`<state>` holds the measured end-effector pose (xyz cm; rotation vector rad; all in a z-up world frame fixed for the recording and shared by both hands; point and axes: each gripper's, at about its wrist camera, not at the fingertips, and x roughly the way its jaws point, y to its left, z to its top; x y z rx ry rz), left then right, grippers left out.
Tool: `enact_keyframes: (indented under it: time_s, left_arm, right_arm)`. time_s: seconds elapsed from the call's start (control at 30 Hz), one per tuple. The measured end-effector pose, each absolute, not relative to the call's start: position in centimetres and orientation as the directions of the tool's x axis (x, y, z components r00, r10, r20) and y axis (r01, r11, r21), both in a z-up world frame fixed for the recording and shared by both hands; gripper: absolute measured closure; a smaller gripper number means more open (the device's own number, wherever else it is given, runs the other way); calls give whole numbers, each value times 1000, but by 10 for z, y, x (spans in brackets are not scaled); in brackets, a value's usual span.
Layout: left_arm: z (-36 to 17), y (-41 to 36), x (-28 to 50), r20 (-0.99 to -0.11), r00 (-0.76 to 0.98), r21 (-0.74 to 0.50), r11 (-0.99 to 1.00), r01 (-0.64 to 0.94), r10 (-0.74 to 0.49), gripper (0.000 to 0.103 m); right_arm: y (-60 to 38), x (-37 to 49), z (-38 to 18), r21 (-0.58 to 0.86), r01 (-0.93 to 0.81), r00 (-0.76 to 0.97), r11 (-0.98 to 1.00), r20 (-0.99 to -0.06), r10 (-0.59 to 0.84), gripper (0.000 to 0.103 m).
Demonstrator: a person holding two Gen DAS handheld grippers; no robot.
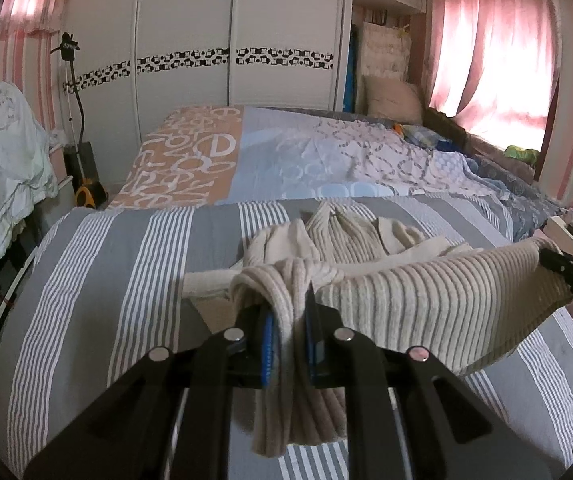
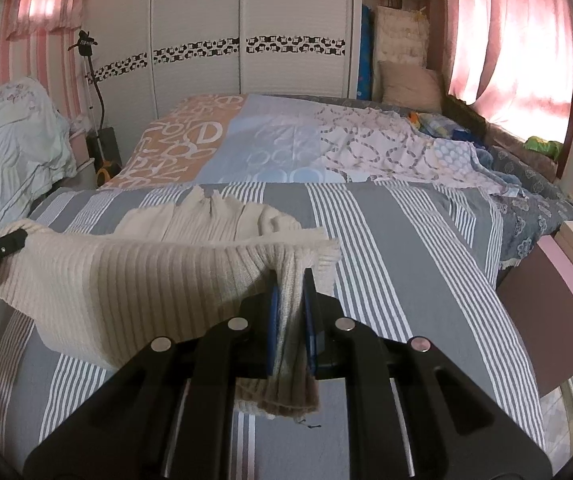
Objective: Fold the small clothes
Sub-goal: 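Lift the hem with both grippers and fold it up over the folded sleeves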
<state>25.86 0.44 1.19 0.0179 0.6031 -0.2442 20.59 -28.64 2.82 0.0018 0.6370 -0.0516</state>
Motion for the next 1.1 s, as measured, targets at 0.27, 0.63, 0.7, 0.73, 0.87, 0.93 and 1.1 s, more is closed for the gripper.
enact_keyframes:
  time_s: [0.27, 0.63, 0.7, 0.73, 0.87, 0.93, 1.1]
  left_arm:
    - [18, 1, 270, -546, 809, -58, 972, 226, -220, 90]
    - [18, -7, 300, -546, 810, -53, 973, 223, -215, 90]
    - [16, -8, 306, -549, 808, -55, 974, 221, -215, 90]
    - [14, -9, 308, -551, 807, -56, 974, 221, -215, 90]
    - [11, -9, 321, -555, 802, -72, 973, 219, -221, 90]
    - [10, -9, 328, -551, 803, -83, 972, 218, -227, 90]
    - [7, -11, 341, -538, 815, -79, 975, 206, -216, 90]
  right_arm:
    - [-285, 219, 35, -5, 50, 814, 999, -579, -43, 91]
    - [-285, 250, 40, -20, 52, 820, 998, -570, -54, 91]
    - [-288, 255, 38, -12, 57, 818, 998, -573, -53, 91]
    - [-289, 258, 37, -7, 59, 816, 998, -575, -52, 91]
    - [-289, 269, 30, 2, 64, 812, 998, -582, -51, 91]
    - [-290, 275, 28, 9, 63, 810, 998, -584, -46, 91]
    - [-296, 293, 23, 57, 75, 812, 996, -583, -28, 91]
